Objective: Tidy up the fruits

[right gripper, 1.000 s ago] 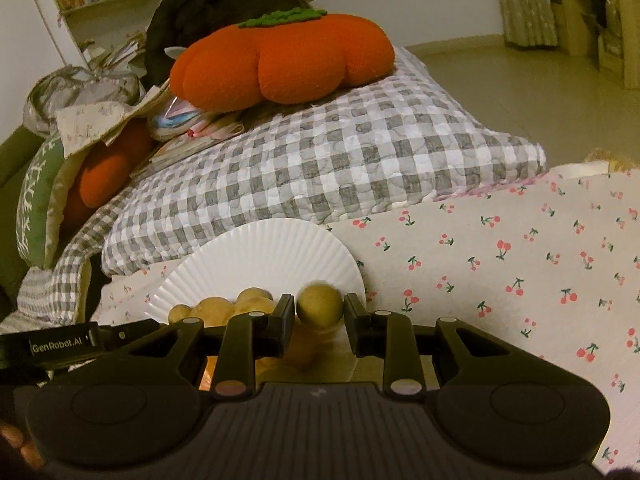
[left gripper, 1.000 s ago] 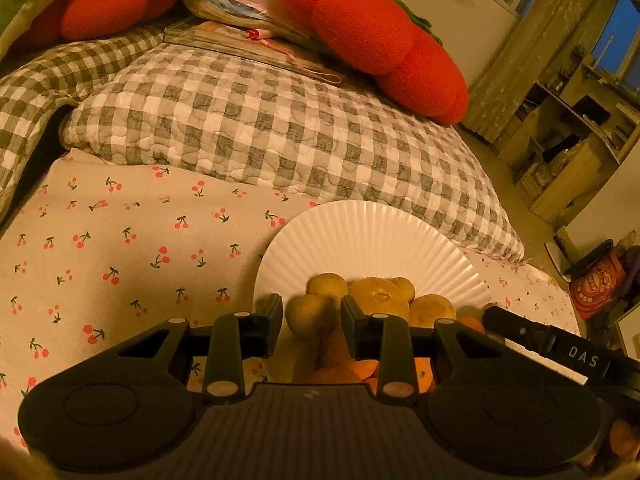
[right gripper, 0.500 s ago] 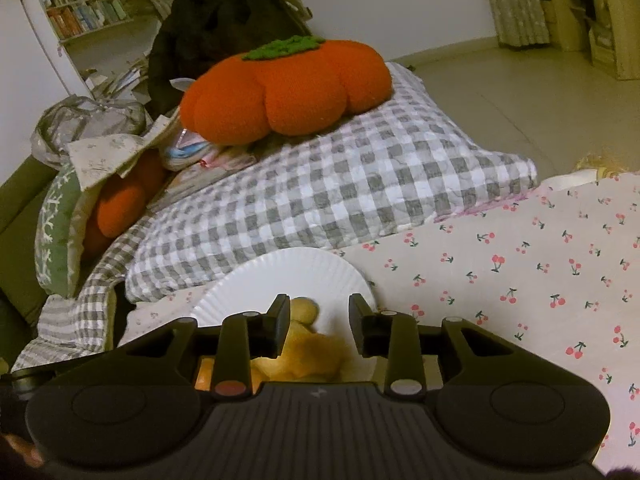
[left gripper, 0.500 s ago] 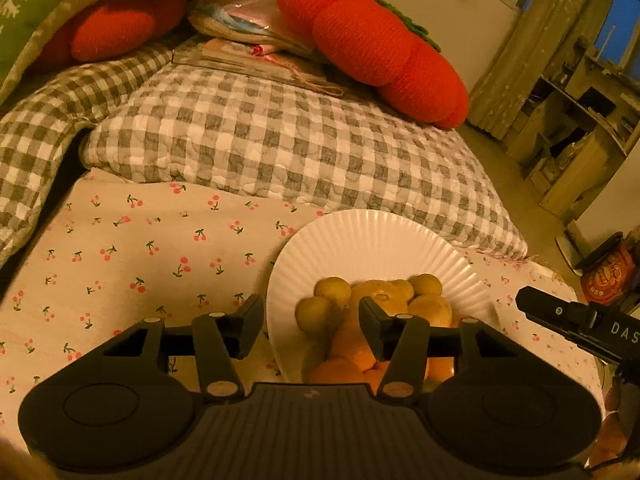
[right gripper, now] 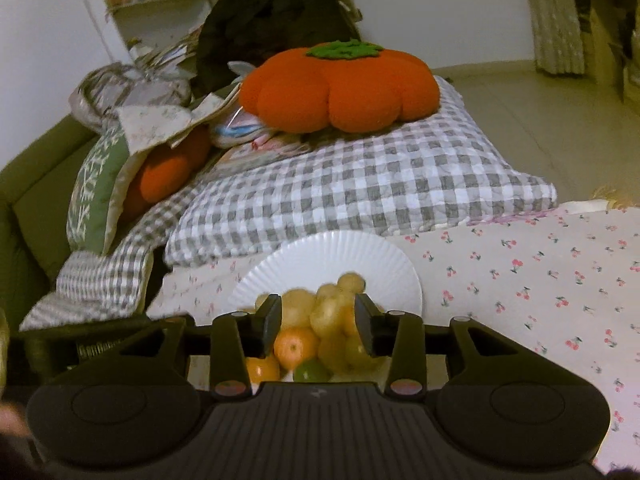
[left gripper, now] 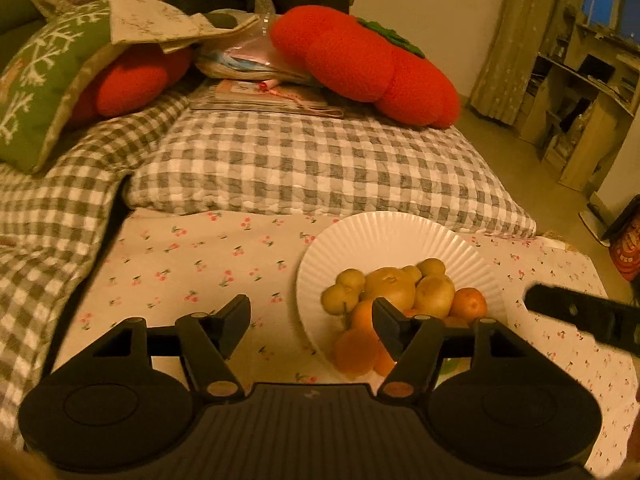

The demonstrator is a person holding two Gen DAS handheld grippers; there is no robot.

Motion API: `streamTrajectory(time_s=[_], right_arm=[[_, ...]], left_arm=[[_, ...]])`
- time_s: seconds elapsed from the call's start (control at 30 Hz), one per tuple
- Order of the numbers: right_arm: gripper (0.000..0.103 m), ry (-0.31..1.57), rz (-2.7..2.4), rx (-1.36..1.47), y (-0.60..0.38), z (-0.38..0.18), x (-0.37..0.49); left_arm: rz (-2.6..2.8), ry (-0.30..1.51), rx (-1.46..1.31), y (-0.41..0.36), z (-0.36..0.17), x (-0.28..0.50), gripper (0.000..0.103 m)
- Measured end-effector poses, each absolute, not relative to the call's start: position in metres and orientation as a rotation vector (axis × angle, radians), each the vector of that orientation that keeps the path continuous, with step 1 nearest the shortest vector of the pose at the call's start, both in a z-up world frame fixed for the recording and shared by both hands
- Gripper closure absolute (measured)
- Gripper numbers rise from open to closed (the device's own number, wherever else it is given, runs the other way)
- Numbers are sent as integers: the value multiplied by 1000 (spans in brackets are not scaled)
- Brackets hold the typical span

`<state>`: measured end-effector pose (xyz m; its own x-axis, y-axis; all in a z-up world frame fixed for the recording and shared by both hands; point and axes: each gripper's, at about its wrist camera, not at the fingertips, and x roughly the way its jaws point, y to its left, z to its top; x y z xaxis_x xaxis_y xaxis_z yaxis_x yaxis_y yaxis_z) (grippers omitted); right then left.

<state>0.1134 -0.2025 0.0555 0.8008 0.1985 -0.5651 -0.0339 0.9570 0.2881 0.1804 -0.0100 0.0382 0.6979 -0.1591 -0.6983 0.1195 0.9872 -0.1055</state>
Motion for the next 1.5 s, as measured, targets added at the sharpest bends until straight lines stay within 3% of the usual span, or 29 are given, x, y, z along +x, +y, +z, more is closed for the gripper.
streamTrajectory(time_s=[0.23,0.6,1.0,1.13,1.3,1.47,1.5], right_arm=[[52,590,113,148,-186,64,77],[49,522,56,43,-168,68,33],[38,492,62,29,-152,67,6],[27,472,51,35,-150,68,-3],[20,455,33,24,-143,67,-14],[0,418,22,17,-140,70,-29],[1,413,19,21,-140,71,-31]], left_arm=[[-137,746,-34,-5,49,150,42],[-143,660,30,-6,64,94,29],[-117,592,62,3,67,47,19],[-106,602,60,8,62,38,18],[-114,608,39,11,60,24,15],[-131,606,17,11,61,11,11],[-136,603,16,11,62,9,10]])
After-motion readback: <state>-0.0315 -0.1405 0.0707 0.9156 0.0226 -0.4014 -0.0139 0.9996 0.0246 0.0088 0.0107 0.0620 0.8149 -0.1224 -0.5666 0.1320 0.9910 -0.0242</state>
